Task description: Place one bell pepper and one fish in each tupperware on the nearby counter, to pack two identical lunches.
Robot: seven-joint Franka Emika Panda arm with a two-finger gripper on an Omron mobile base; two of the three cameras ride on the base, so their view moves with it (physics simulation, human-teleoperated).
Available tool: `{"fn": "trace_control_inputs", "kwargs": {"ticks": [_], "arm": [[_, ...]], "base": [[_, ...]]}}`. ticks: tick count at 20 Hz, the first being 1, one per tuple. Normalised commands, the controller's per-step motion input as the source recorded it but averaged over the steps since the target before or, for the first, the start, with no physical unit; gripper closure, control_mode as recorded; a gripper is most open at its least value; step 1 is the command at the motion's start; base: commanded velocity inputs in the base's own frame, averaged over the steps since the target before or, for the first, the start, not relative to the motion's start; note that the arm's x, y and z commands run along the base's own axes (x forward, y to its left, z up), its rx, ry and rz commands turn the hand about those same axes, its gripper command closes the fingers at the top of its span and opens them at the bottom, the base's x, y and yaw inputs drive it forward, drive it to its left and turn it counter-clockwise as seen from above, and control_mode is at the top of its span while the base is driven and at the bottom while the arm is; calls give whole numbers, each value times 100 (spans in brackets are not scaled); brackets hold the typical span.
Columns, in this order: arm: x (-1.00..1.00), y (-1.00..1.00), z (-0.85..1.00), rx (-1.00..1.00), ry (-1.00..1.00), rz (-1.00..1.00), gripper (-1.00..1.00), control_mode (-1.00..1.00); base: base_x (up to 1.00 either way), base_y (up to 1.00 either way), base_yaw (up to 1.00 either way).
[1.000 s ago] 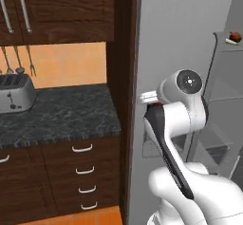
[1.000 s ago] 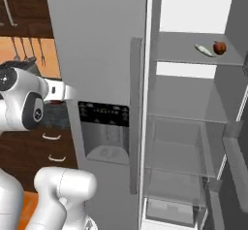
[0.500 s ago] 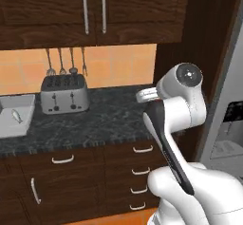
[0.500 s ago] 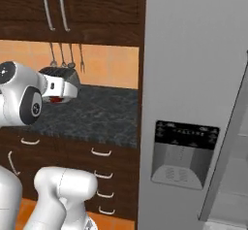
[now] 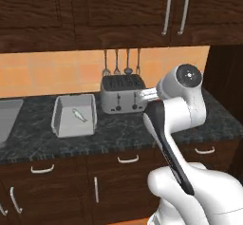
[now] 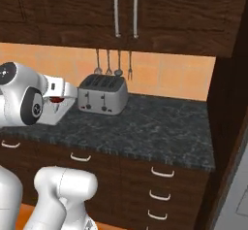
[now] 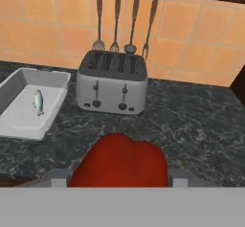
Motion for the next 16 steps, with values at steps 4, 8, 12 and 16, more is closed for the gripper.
{"fn": "trace_control_inputs", "kwargs": {"ticks": [4,8,12,16], "arm": [[0,0,0,0,0,0,100,100],[0,0,0,0,0,0,100,100],[0,0,0,0,0,0,100,100],[2,5,-31,-5,12,0,100,-100]], "base": [[49,100,3],[73,100,1],[77,94,0],[16,30,0]]}}
